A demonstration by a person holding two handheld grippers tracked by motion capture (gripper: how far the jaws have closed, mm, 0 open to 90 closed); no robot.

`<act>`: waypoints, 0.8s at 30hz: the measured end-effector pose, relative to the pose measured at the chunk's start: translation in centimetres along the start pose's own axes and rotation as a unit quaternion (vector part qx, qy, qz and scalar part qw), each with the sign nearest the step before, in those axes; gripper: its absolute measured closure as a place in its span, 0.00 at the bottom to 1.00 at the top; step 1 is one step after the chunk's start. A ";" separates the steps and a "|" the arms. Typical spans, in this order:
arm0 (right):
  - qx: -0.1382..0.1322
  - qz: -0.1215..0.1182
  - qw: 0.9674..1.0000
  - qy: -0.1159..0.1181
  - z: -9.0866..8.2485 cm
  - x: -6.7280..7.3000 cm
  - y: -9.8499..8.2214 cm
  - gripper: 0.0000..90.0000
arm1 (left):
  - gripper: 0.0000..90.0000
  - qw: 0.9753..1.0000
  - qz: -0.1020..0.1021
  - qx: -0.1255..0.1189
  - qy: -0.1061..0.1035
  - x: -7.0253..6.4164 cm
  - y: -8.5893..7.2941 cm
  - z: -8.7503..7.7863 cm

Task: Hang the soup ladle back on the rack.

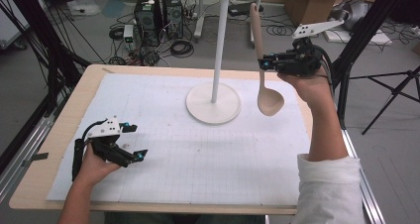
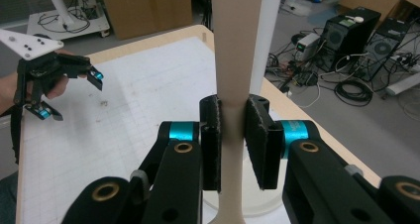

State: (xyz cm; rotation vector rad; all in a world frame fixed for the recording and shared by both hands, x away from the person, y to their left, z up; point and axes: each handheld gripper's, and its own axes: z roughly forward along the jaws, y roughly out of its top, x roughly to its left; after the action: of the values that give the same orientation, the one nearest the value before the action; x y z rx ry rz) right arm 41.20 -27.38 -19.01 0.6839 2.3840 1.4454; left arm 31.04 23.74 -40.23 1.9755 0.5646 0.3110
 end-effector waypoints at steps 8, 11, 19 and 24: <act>0.016 0.015 1.000 0.000 0.6 -1.8 0.8 0.86 | 0.03 1.000 -0.002 0.001 -0.001 0.0 0.0 0.0; 0.018 0.019 1.000 0.001 0.7 -2.3 1.2 0.86 | 0.03 1.000 -0.003 0.000 -0.001 0.0 -0.1 0.1; 0.025 0.021 0.999 0.010 1.1 -2.7 1.9 0.86 | 0.03 1.000 -0.003 -0.002 0.000 0.0 0.0 0.0; 0.028 0.023 0.999 0.017 1.2 -3.0 2.0 0.86 | 0.03 1.000 -0.003 0.000 0.000 0.1 0.0 0.0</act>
State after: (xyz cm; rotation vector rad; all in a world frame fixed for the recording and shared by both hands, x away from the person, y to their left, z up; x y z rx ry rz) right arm 44.86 -27.27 -17.89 0.7377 2.4592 1.4244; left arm 31.08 23.78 -40.28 1.9732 0.5698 0.3081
